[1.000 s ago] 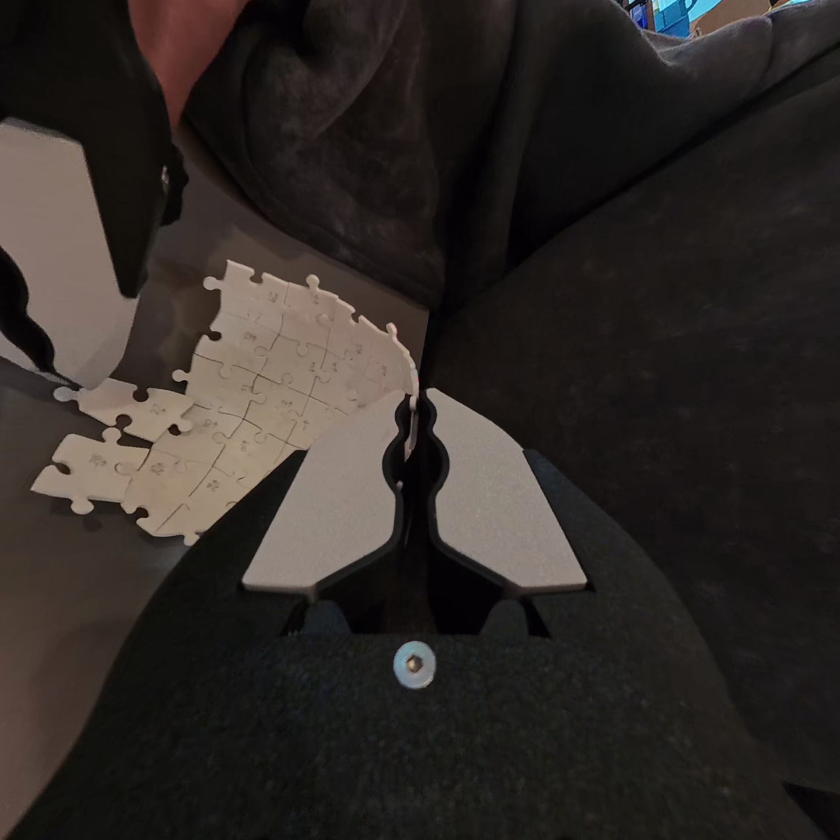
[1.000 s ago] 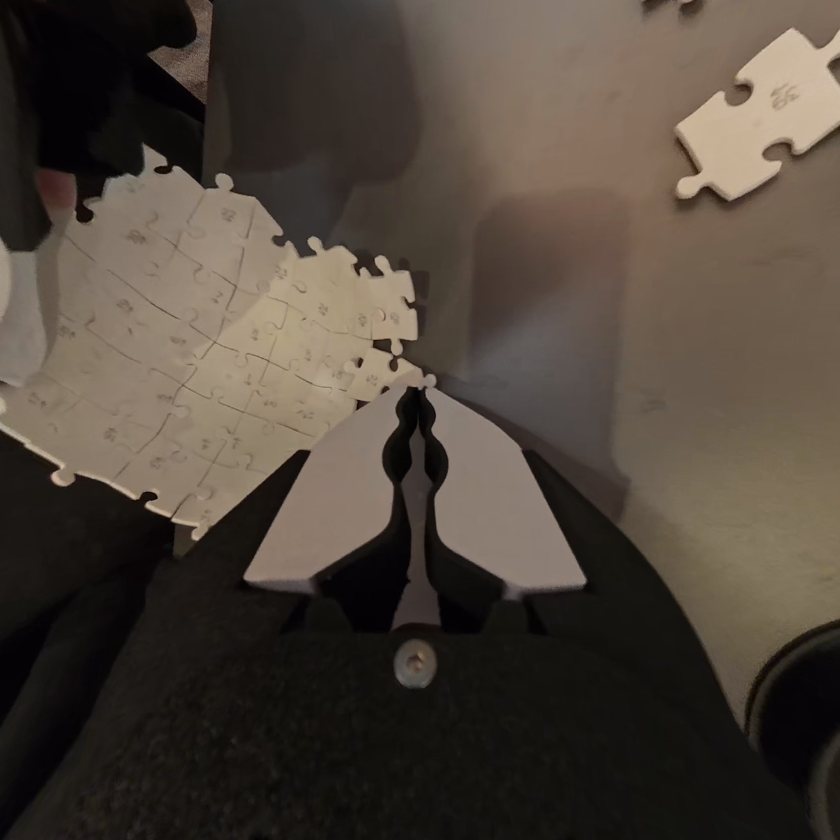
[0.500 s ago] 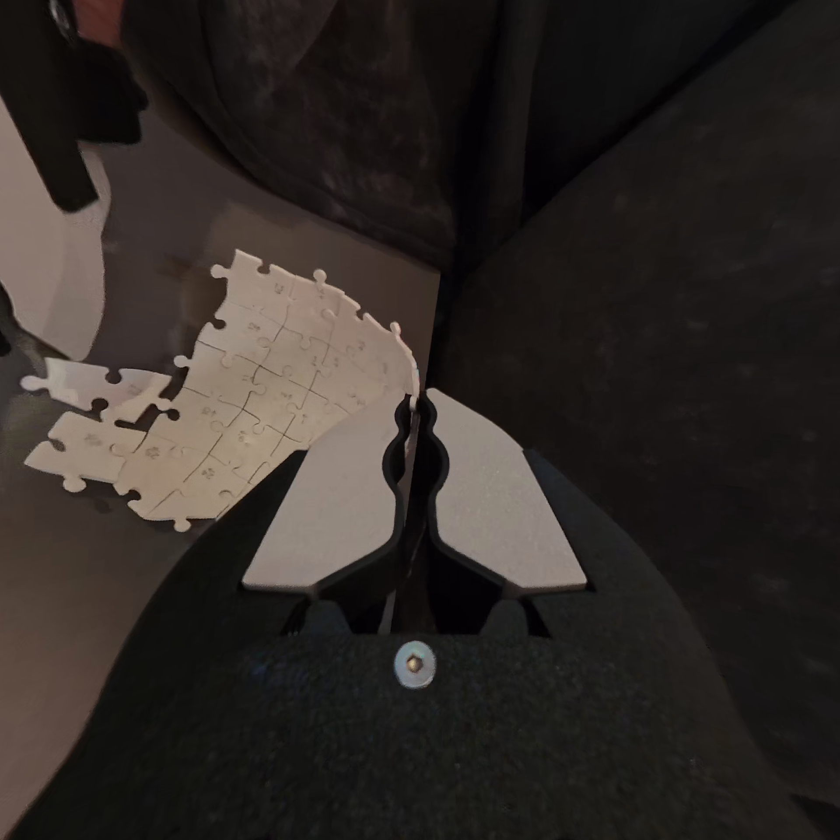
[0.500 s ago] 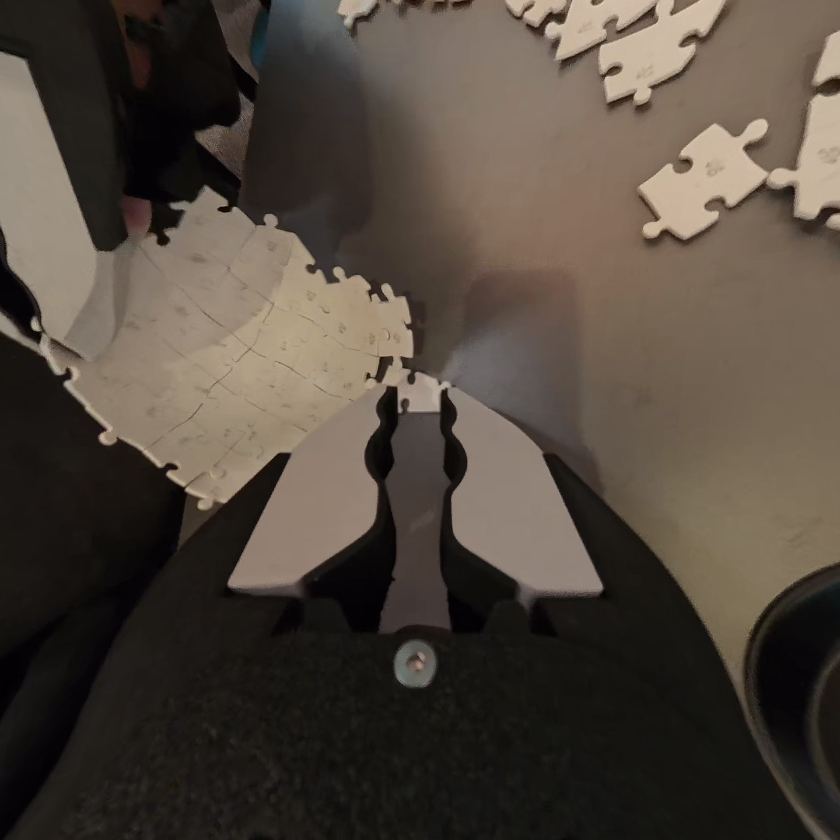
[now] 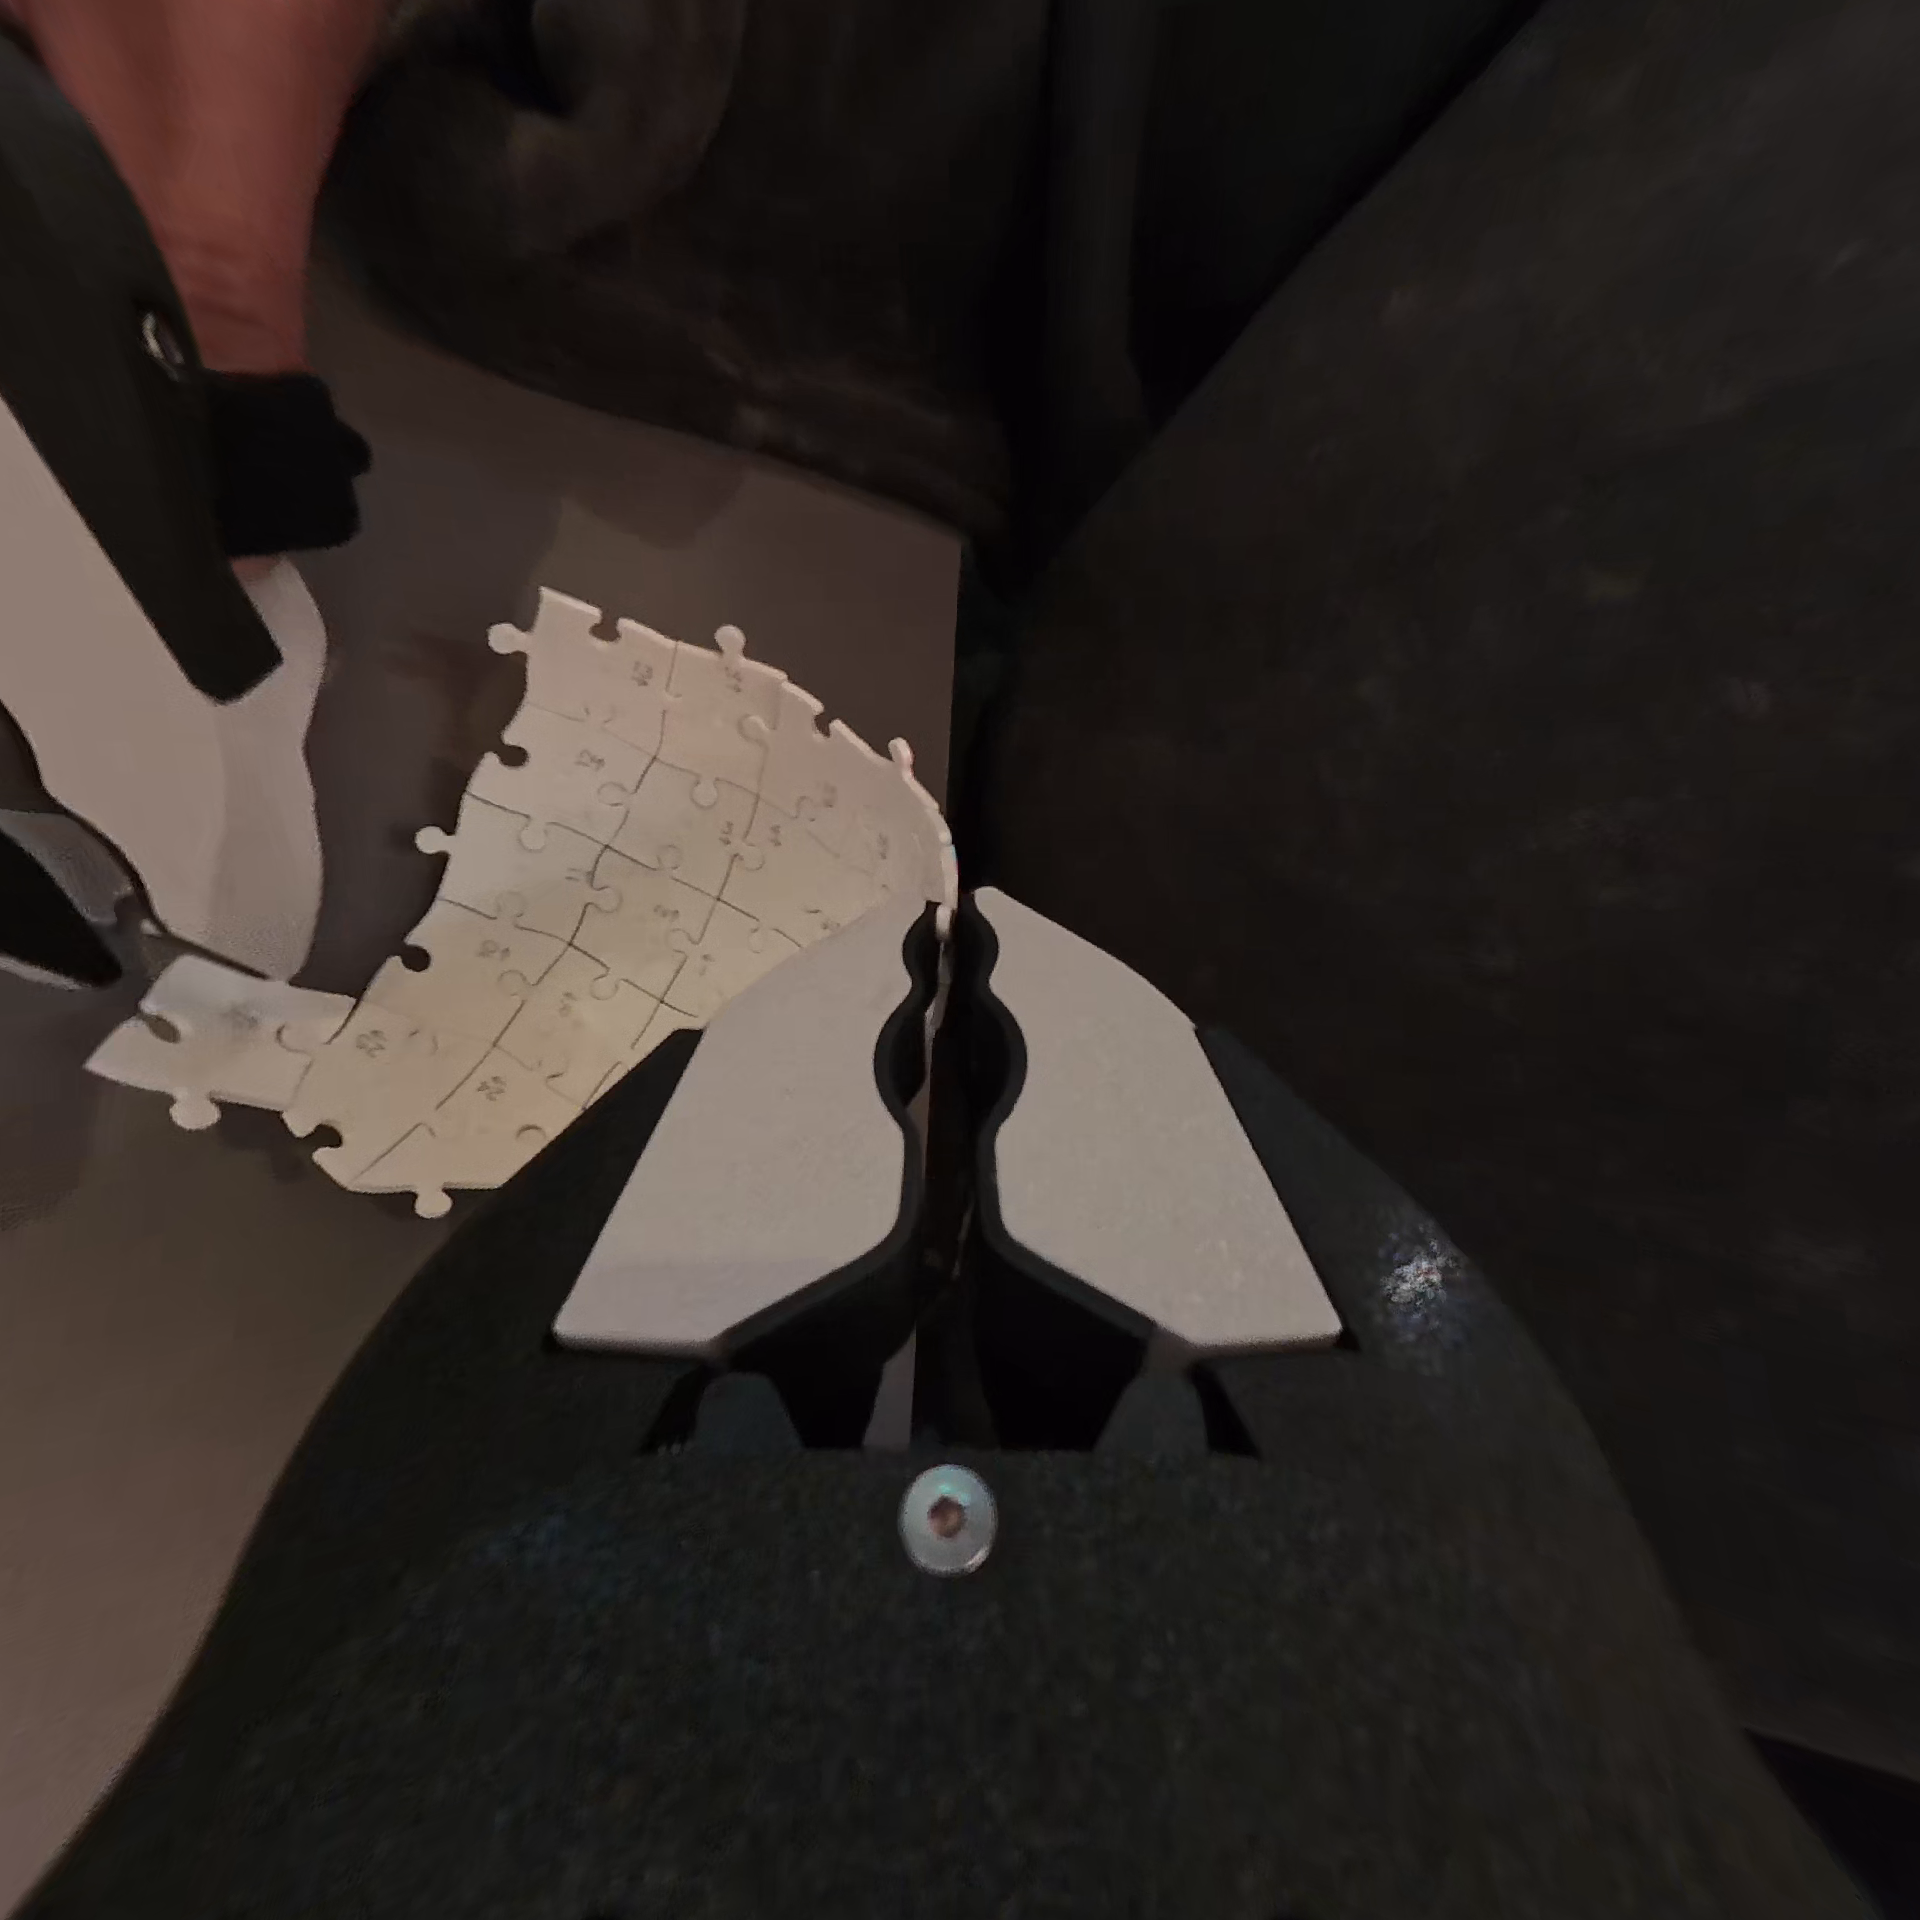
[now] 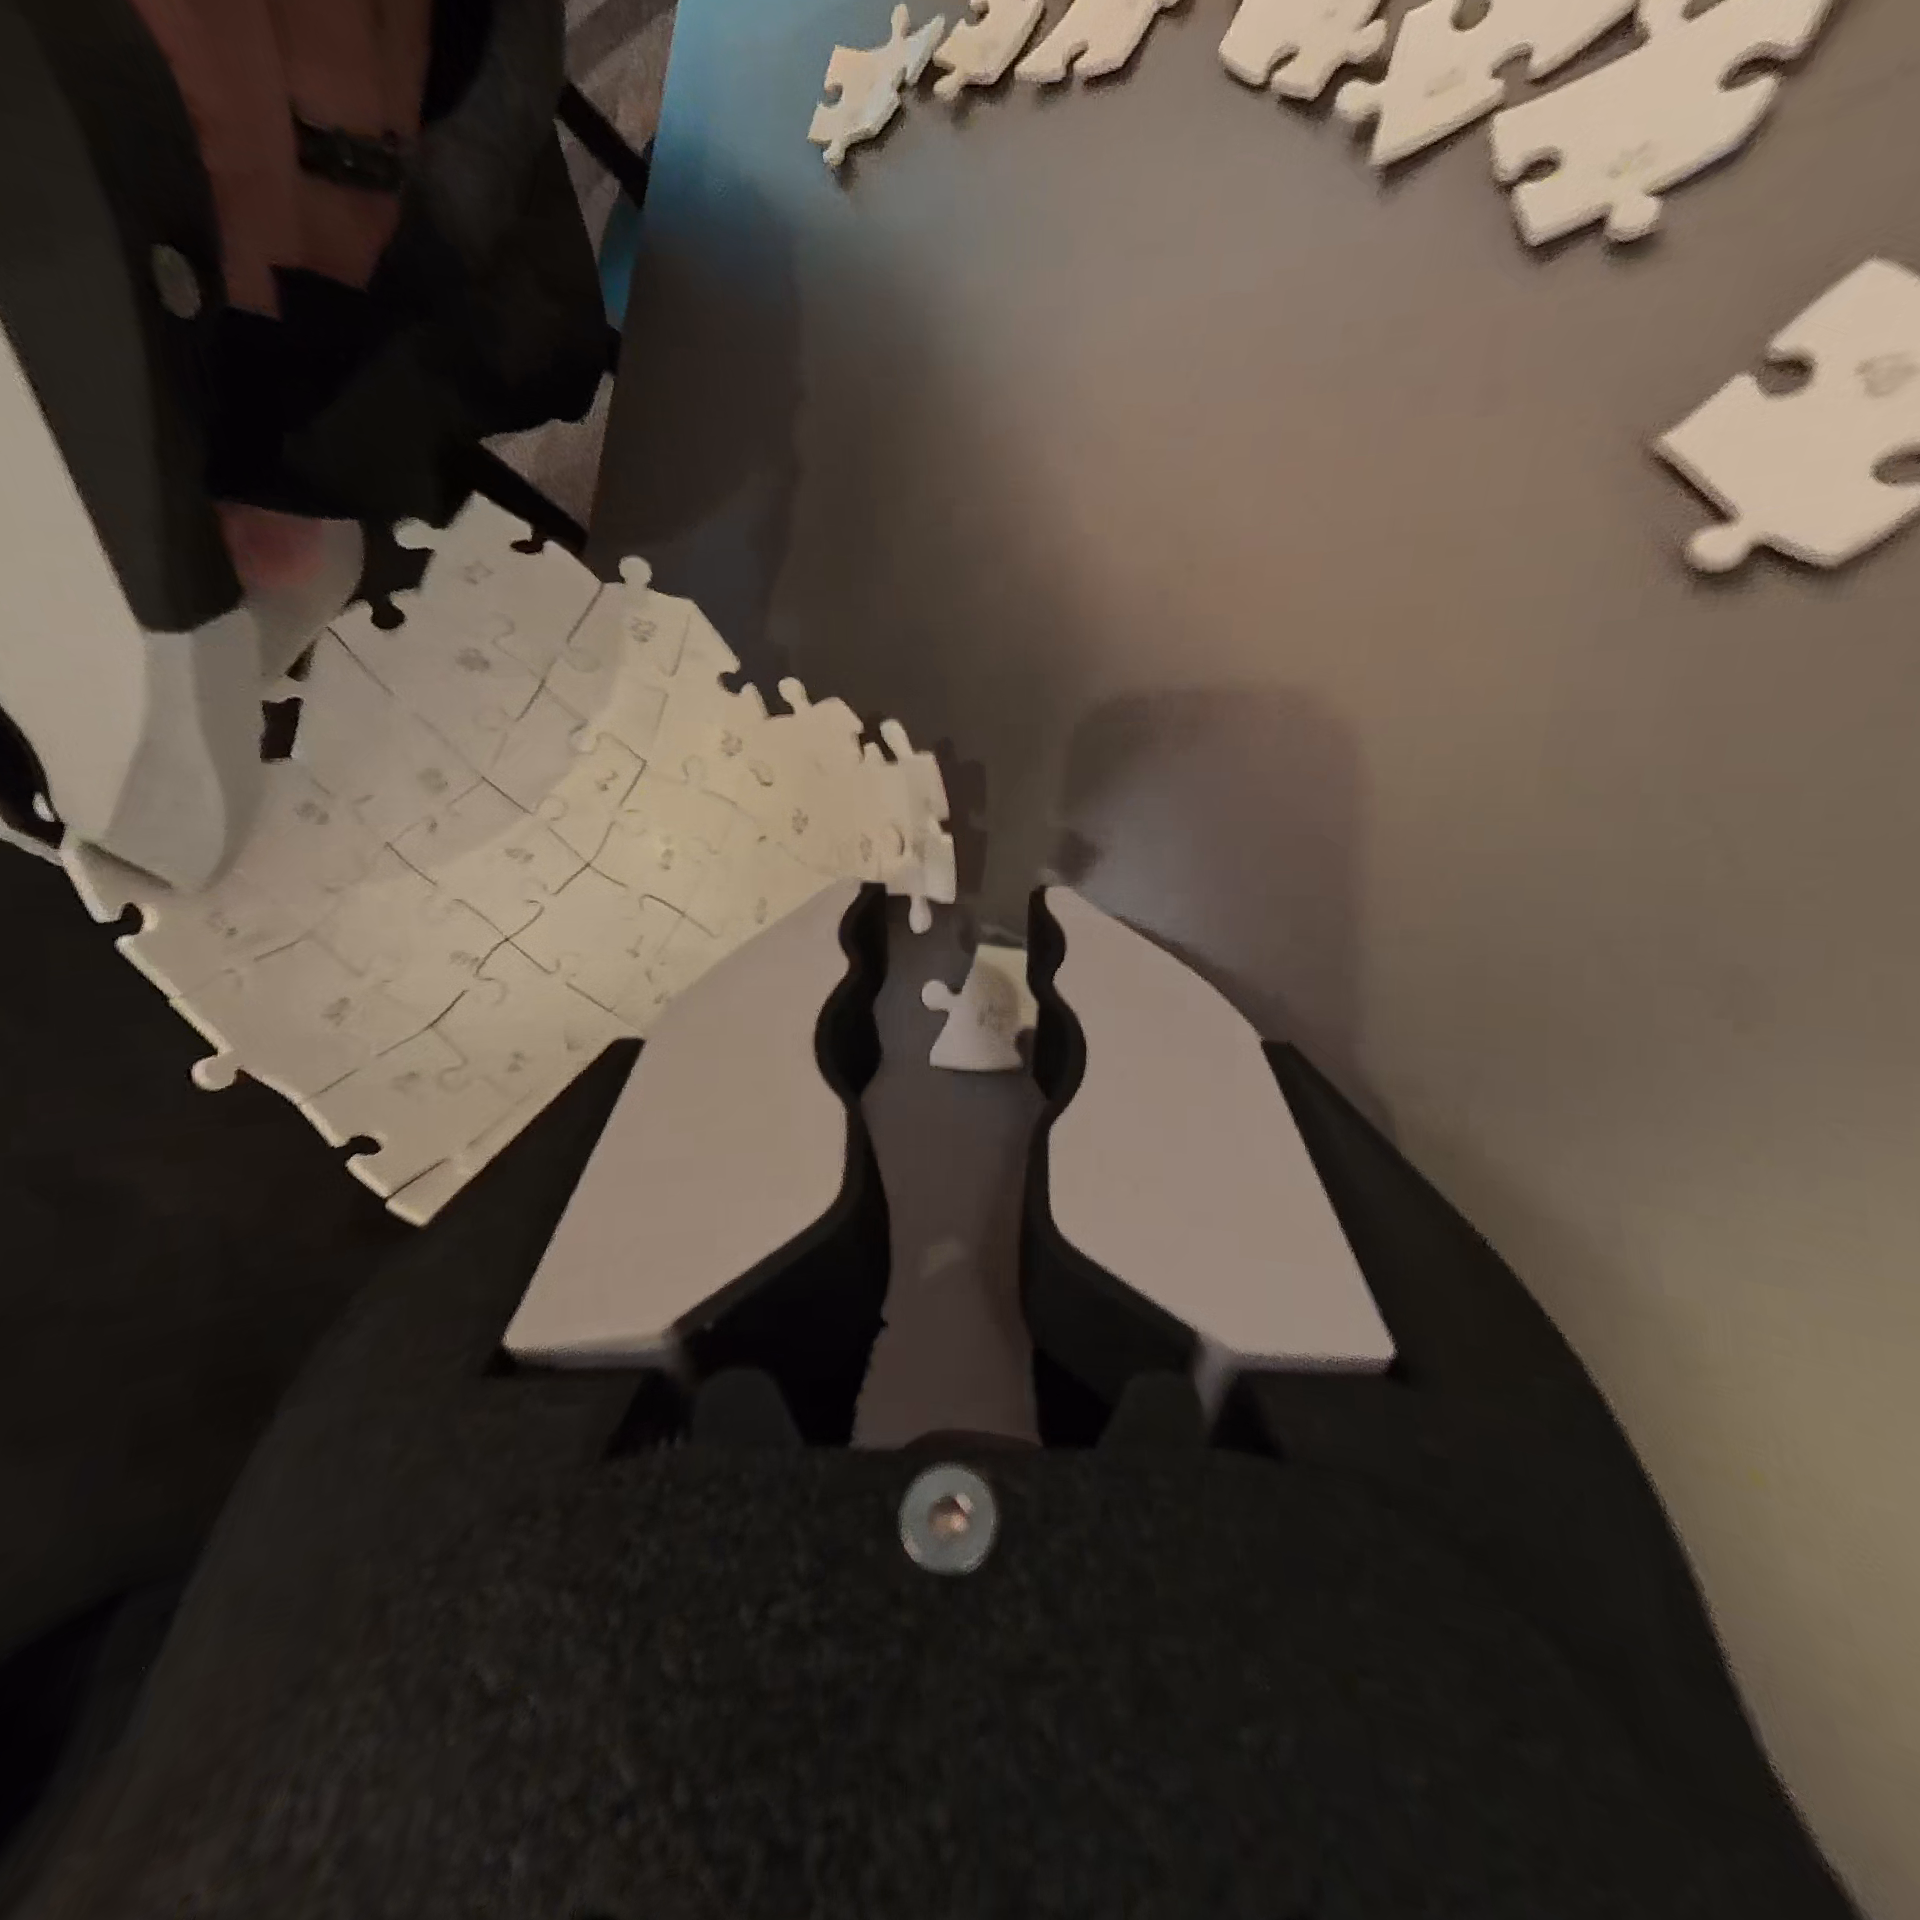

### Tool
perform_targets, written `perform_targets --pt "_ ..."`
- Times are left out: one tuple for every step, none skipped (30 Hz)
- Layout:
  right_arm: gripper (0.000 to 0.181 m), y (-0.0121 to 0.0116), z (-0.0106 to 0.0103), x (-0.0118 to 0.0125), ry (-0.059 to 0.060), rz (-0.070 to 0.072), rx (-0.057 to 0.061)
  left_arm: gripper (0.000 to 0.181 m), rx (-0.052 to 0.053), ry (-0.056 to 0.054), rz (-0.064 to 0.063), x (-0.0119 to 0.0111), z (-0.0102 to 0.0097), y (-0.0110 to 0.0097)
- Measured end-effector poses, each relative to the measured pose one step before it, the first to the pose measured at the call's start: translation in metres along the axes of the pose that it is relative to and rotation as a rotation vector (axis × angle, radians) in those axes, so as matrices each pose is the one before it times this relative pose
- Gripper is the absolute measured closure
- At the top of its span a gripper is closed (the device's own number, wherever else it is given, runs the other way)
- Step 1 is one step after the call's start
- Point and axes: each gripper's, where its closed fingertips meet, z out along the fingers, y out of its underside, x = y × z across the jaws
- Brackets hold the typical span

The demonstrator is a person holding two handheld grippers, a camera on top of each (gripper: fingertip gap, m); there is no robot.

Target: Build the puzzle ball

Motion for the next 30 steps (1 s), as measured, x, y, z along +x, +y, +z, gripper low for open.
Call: perform_targets --pt "0.156 -0.00147 0.00386 -0.00113 -0.0116 -0.0123 -0.0132 0.179 -0.0002 0.0009 0.0017 0.0003 -0.00046 0.00113" --pt "0.156 -0.00199 0.00329 -0.0013 -0.0136 -0.0114 -0.0073 0.179 0.0 0.001 0.0028 0.00023 -0.00045 0.00111" --pt "0.156 -0.0024 0.00277 -0.00087 -0.0135 -0.0086 -0.002 0.179 0.0011 0.0007 0.0026 0.00019 -0.00031 0.00089" --pt "0.157 -0.00132 0.00257 -0.00163 -0.0191 -0.0041 -0.0063 0.179 0.0012 0.0009 0.0008 0.00006 -0.00037 0.00065" --pt "0.158 -0.00032 0.00231 -0.00194 -0.0192 -0.0008 -0.0117 0.179 0.0017 -0.0003 0.0003 -0.00016 -0.00046 0.0004" --pt "0.162 0.00037 0.00205 -0.00189 -0.0142 -0.0012 -0.0148 0.178 0.0031 -0.0018 0.0004 -0.00023 -0.00064 0.0001" --pt "0.166 0.00096 0.00167 -0.00135 -0.0051 -0.0037 -0.0161 0.179 0.0023 -0.0011 0.0001 -0.00022 -0.00059 0.00019" --pt "0.17 0.00088 0.00141 -0.00034 0.0044 -0.0077 -0.0135 0.179 0.0015 -0.0008 0.0004 -0.0002 -0.00048 0.0003" --pt "0.177 0.00049 0.00081 0.00047 0.0126 -0.0104 -0.0093 0.179 0.0019 -0.0006 0.0002 -0.00018 -0.00056 0.00015" --pt "0.178 -0.00129 0.00014 0.00034 0.0116 -0.0095 0.0037 0.179 0.002 -0.0016 0.0003 -0.00048 -0.00033 0.00011" --pt "0.178 -0.00123 0.0002 0.0002 0.0087 -0.0027 0.0056 0.179 0.0009 0.0005 0.0002 -0.00017 -0.00018 0.00041" --pt "0.178 0.00032 0.00024 0.00025 0.0064 -0.0001 -0.0052 0.179 0.0012 0.0019 0.0005 0.00009 -0.00004 0.00018" --pt "0.178 0.00003 -0.00007 -0.00001 0.0042 0.0028 -0.0038 0.179 0.0021 0.0004 0.0012 0.0001 -0.00003 0.0002" --pt "0.178 0.00048 0.00001 -0.00045 0.0019 -0.0002 -0.0043 0.179 0.0016 0.0009 0.0013 0.00023 -0.00006 -0.00001" --pt "0.178 0.001 0.00017 -0.00131 -0.0048 -0.0008 -0.0076 0.179 0.0019 0.0031 0.0015 0.00068 -0.00015 0.00007" --pt "0.178 0.00119 0.0006 -0.00094 -0.0064 0.0067 -0.0113 0.179 0.0023 0.0028 0.0025 0.00076 0.00001 -0.00008" --pt "0.178 -0.00024 0.00052 -0.00011 -0.0017 0.0023 -0.0035 0.179 0.001 -0.0011 0.0036 0.00025 0.00015 0.00011" --pt "0.178 -0.00181 0.00021 0.00072 0.0044 -0.004 0.0085 0.179 -0.0017 -0.0035 0.003 -0.00046 0.00034 0.0005" --pt "0.178 -0.00139 0.00026 0.00065 -0.0008 0.0041 0.0095 0.179 -0.0007 0.001 0.0019 0.00021 0.00024 0.00037" --pt "0.178 0.00096 0.00044 -0.0009 -0.0173 0.0168 -0.004 0.179 0.0019 0.0038 0.0006 0.00042 0.00013 -0.00011" --pt "0.178 0.00068 -0.00013 0.00039 -0.0101 0.018 -0.0061 0.179 0.0022 -0.0008 0.001 0.00003 -0.00007 -0.00038" --pt "0.173 -0.00048 -0.00043 0.00172 0.0028 0.0134 0.0065 0.179 -0.0013 -0.0013 0.0013 -0.00015 -0.00003 0.00005" --pt "0.169 0.00057 -0.00056 0.00155 0.0031 0.0093 0.0026 0.179 -0.0034 -0.0005 0.0017 0.00013 0.00006 0.00032" --pt "0.166 0.0013 -0.00095 0.00072 -0.0034 0.0124 -0.0005 0.179 -0.0016 -0.0009 0.002 0.00006 0.00001 0.00008" --pt "0.164 0.00111 -0.00145 0.0003 -0.0041 0.0117 0.0011 0.179 0.0 0.0 -0.0001 -0.00013 -0.00006 -0.00025" --pt "0.162 0.00067 -0.00238 0.00064 0.0016 0.0065 0.0053 0.179 -0.0004 0.0014 -0.0015 -0.00006 -0.00015 -0.00018" --pt "0.162 0.00043 -0.00357 0.00073 0.0052 0.0025 0.0092 0.179 0.0007 0.0028 -0.0012 0.0001 -0.00025 -0.00033" --pt "0.162 -0.00034 -0.00506 0.00063 0.0058 0.0003 0.0155 0.179 0.0044 0.0085 -0.0017 0.00066 -0.00052 -0.00088" --pt "0.162 -0.00097 -0.00624 0.00013 0.0052 -0.0004 0.0202 0.179 0.0084 0.0155 -0.0048 0.00124 -0.00086 -0.00142" --pt "0.162 -0.00149 -0.00751 0.0001 0.0078 -0.0005 0.0249 0.178 0.01 0.019 -0.0102 0.00103 -0.00124 -0.00167"
